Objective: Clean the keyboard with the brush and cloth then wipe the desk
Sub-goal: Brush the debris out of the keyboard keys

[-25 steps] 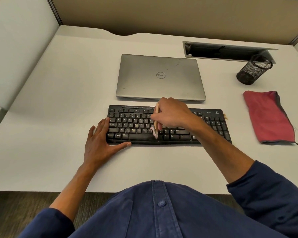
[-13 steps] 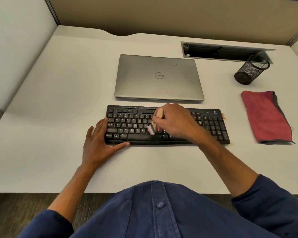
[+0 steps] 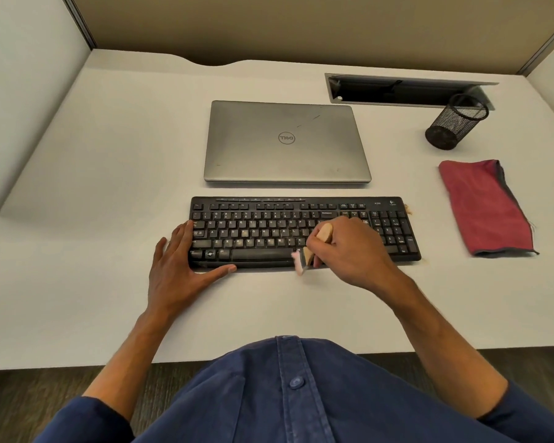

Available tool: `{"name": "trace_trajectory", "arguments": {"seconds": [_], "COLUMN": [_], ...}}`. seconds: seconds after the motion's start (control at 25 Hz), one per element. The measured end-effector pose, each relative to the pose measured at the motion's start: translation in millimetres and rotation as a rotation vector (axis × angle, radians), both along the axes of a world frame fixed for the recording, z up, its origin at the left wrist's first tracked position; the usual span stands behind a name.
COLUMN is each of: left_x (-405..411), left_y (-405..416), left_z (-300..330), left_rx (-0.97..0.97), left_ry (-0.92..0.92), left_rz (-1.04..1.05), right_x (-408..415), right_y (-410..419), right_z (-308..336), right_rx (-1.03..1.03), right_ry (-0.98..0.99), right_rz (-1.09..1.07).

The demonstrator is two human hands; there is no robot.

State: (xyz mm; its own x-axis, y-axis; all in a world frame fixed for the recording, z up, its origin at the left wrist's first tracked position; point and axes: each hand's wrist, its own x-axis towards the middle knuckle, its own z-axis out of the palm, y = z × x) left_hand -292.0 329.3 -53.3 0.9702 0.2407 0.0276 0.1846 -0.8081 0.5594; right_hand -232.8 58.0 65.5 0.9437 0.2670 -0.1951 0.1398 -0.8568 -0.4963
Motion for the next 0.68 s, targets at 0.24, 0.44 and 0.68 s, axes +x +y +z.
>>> {"name": "trace_trajectory", "arguments": {"seconds": [0.24, 0.44, 0.68], "left_x": [-1.4, -0.1, 0.3], "left_y": [-1.9, -1.6, 0.3], "left_z": [1.8, 1.2, 0.6], "left_rx": [0.003, 0.002, -0.004], "left_ry": [-0.004, -0.009, -0.011], "left_rz": [0.008, 0.009, -0.001], "right_x": [-15.3, -41.5, -53.7], "right_y": [5.6, 13.1, -14.9], "right_z": [-8.5, -31.3, -47.9], "right_rx": [0.038, 0.223, 0.185], "right_ry": [-0.077, -0.182, -0.287], "right_rz": [0.005, 0.028, -0.18]}}
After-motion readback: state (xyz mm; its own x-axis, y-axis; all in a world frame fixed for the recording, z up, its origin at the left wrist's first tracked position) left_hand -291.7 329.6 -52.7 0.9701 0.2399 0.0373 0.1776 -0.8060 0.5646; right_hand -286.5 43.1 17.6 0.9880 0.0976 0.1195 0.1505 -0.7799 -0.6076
